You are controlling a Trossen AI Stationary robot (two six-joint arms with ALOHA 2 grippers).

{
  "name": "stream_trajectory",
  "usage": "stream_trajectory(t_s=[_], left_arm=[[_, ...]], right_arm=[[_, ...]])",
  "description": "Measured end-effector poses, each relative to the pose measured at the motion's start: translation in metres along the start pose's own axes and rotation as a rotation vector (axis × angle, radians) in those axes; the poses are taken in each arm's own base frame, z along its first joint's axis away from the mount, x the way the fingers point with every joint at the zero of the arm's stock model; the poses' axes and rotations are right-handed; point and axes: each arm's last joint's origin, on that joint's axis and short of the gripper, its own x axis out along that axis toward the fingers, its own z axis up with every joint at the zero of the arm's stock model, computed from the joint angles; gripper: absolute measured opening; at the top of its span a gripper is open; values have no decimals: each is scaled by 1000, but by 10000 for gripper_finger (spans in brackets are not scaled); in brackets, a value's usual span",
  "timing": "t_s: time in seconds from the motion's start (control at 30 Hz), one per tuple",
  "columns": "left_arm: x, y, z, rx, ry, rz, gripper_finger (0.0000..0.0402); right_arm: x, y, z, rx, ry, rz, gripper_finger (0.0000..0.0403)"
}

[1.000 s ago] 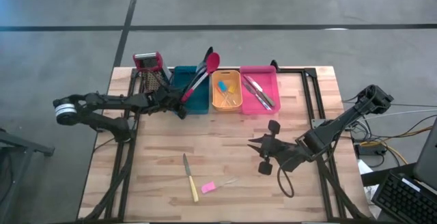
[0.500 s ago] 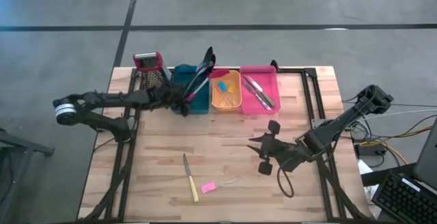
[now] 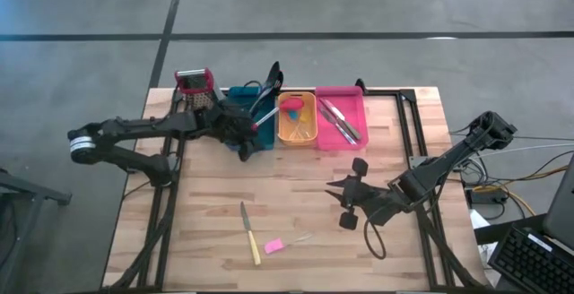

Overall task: Pick & Place Kitchen Items
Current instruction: Put the yellow knife into the red bin

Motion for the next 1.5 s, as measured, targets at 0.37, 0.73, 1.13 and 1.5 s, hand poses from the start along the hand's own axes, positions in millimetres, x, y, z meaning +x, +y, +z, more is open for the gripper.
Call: stream_trajectory(t_s=[0.37, 0.73, 1.13, 1.5], left_arm=[[-6, -82, -29, 213, 35, -165, 299], [-34, -167, -90, 485, -34, -144, 299], [-24, -194, -152, 581, 191, -302, 299], [21, -230, -174, 681, 396, -401, 299]], right_arm=[[2, 2, 0, 32, -29, 14, 53], [5, 8, 5, 53, -44, 130, 87], [23, 23, 5, -48, -49, 173, 136], [22, 24, 10, -43, -56, 175, 164]])
